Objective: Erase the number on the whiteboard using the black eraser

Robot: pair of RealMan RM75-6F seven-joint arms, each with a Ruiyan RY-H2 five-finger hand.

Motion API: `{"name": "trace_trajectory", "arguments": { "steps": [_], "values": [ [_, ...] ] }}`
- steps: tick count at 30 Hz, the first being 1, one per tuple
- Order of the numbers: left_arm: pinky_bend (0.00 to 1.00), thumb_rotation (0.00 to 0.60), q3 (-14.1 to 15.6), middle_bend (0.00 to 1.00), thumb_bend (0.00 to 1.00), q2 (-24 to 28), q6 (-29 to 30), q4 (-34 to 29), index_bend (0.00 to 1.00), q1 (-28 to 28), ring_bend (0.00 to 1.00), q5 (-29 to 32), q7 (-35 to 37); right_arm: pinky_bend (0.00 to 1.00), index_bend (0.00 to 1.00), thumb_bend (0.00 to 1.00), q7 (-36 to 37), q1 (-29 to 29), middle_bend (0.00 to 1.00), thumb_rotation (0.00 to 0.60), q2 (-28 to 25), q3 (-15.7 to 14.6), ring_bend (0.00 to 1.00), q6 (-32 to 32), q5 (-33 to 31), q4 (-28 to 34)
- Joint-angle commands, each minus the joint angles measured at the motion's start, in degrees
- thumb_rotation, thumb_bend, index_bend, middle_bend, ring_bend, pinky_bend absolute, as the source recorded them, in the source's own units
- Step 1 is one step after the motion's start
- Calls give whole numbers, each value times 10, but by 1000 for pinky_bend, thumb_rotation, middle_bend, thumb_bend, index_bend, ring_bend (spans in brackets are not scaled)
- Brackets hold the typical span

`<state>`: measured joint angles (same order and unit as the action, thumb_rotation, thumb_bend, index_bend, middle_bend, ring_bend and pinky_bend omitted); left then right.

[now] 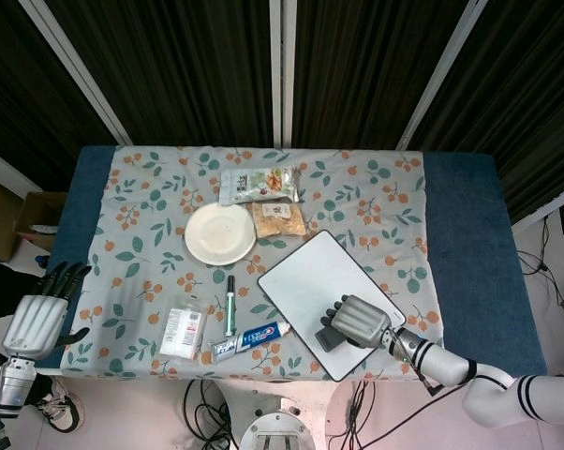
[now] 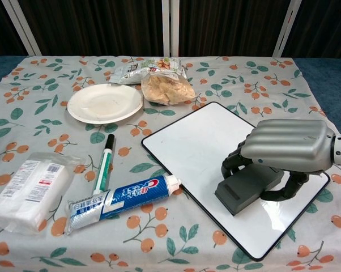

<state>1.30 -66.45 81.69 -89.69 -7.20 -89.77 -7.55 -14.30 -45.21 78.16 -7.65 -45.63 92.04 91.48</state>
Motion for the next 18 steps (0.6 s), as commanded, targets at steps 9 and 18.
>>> {"name": "trace_trajectory", "arguments": {
  "steps": [9,18],
  "values": [
    [189,600,-2,83,0,3,2,0,87,1,42,3,4,729,890,431,-11,0,669,600,85,47,592,-20,-10,-82],
    [189,600,-1,83,0,3,3,5,87,3,42,4,10,730,891,435,-35,-9,669,600,168,102,593,-33,-50,-175]
  ]
}}
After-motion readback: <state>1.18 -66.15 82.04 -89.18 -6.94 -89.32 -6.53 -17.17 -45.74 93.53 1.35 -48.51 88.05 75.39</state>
